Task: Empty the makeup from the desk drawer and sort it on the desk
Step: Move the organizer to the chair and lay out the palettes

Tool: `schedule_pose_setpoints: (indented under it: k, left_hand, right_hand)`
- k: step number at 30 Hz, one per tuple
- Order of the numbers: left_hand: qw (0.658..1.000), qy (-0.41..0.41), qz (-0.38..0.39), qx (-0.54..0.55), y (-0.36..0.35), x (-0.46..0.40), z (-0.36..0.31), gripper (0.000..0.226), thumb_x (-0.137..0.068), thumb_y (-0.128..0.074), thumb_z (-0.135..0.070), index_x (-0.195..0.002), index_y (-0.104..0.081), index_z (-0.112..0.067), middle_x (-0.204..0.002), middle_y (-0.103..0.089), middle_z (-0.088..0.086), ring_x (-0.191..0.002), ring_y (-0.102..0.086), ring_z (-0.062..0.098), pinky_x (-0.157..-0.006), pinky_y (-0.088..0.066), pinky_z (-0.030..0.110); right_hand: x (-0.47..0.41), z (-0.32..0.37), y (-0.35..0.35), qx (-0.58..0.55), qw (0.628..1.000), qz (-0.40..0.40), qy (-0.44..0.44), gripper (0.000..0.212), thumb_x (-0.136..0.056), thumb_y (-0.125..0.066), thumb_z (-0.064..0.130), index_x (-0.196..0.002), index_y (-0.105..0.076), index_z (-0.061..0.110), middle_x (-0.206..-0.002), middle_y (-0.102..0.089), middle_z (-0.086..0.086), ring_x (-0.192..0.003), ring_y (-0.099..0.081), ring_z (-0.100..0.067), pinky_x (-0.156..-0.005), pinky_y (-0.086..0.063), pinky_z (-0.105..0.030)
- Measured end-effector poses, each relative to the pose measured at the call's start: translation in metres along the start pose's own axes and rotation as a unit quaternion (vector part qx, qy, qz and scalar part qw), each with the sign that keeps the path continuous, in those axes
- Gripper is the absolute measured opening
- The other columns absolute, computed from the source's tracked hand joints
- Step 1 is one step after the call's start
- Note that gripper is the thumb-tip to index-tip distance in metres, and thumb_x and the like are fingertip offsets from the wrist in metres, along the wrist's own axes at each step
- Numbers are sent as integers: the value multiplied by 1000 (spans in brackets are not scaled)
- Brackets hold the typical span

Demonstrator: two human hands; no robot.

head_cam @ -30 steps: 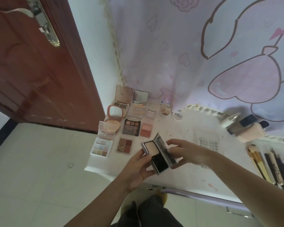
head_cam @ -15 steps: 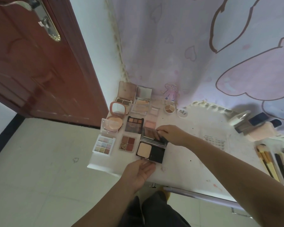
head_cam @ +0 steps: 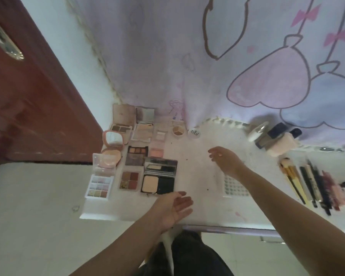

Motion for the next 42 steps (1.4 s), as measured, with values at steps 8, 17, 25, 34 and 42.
schedule_pose_setpoints:
  k: [8,17,25,34,42]
  left_hand:
    - [870,-167,-46,-461,-132,-70,-5,47,-94,-41,-15,-141,-35,-14,-139,-42,8,-122,-47,25,-101,-41,30]
    - [821,-154,-142,-532,-158,-70,-12,97,-80,-61,-58,-150,-4,-24,-149,-17,14,-139,-15,33,-112,-22,43]
    - [945,-166,13,-281,-140,-35,-20,76,-85,-63,-47,-147,-21,-35,-127,-51,-3,-107,-54,16,-93,-47,40]
    - [953,-171,132,-213,-113,-4,-32,54,-90,-59,-39,-140,-40,-34,-126,-59,3,-119,-54,23,-92,-50,49]
    - [954,-227,20,-194,-48,17,-72,29,-95,-52,-24,-121,-58,-12,-113,-67,12,-99,-68,26,-75,-59,36]
  right_hand:
    - [33,-107,60,48,977,-54,-201,43,-98,-33,16,-140,-35,5,-140,-40,-18,-125,-43,-35,-102,-38,-41]
    - [17,-83,47,-320,923,64,-202,20,-93,-45,10,-90,-64,9,-87,-65,-10,-79,-60,-22,-68,-53,-31]
    - [35,-38,26,-399,876,258,-88,36,-90,-54,44,-118,-61,24,-98,-67,-4,-87,-68,-21,-71,-55,-40]
    - [47,-14,16,-444,833,330,-8,75,-73,-67,58,-133,-49,17,-126,-54,-23,-116,-53,-42,-96,-43,-61]
    - [48,-59,21,-528,828,176,-71,40,-101,-34,31,-122,-60,9,-118,-66,-16,-108,-63,-33,-89,-51,-49]
Point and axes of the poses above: each hand's wrist, its own x-axis away from the middle knuckle, its own y-axis out of the back of the hand, z = x × y, the point moved 5 cm from there along -x, towards the middle knuckle
